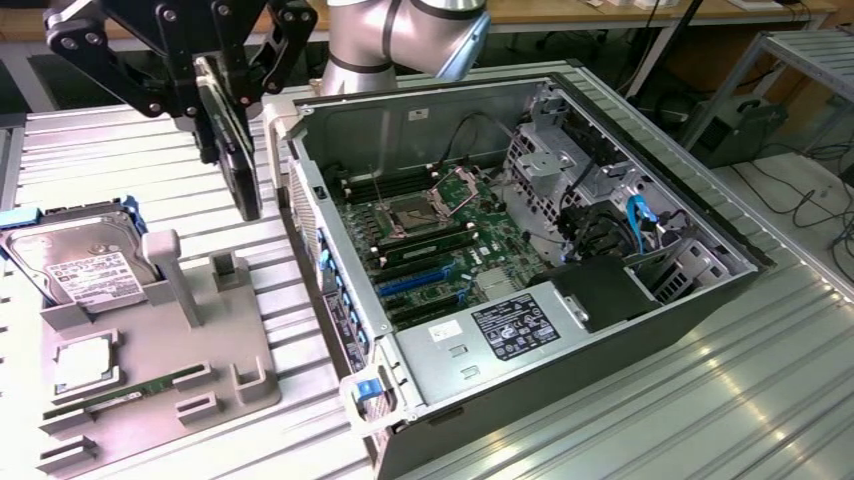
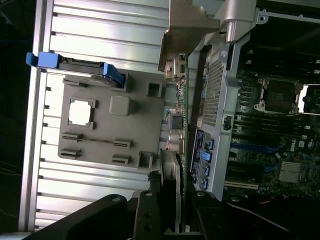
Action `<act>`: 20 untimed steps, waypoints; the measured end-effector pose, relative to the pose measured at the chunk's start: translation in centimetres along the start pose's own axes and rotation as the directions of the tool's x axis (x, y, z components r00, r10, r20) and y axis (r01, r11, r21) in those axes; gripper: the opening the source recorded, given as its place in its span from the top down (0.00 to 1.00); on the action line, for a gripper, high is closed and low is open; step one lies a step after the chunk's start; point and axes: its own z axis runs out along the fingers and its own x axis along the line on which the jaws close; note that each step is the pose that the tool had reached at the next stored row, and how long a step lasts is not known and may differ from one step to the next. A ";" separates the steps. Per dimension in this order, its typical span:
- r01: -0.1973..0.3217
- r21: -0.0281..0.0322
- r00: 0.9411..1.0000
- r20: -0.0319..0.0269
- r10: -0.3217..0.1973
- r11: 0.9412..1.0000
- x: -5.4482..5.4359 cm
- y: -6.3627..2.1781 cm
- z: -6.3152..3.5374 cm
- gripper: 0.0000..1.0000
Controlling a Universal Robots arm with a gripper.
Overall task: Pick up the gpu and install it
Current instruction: 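Pick up the gpu and move the gpu toward the slot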
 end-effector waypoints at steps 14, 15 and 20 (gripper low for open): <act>0.000 0.000 1.000 0.000 0.000 1.000 -1.6 -0.21 0.03 0.72; 0.000 0.000 1.000 0.000 0.000 1.000 -1.7 -0.22 0.03 0.72; 0.000 0.000 1.000 0.000 0.000 1.000 -2.2 -0.29 0.04 0.72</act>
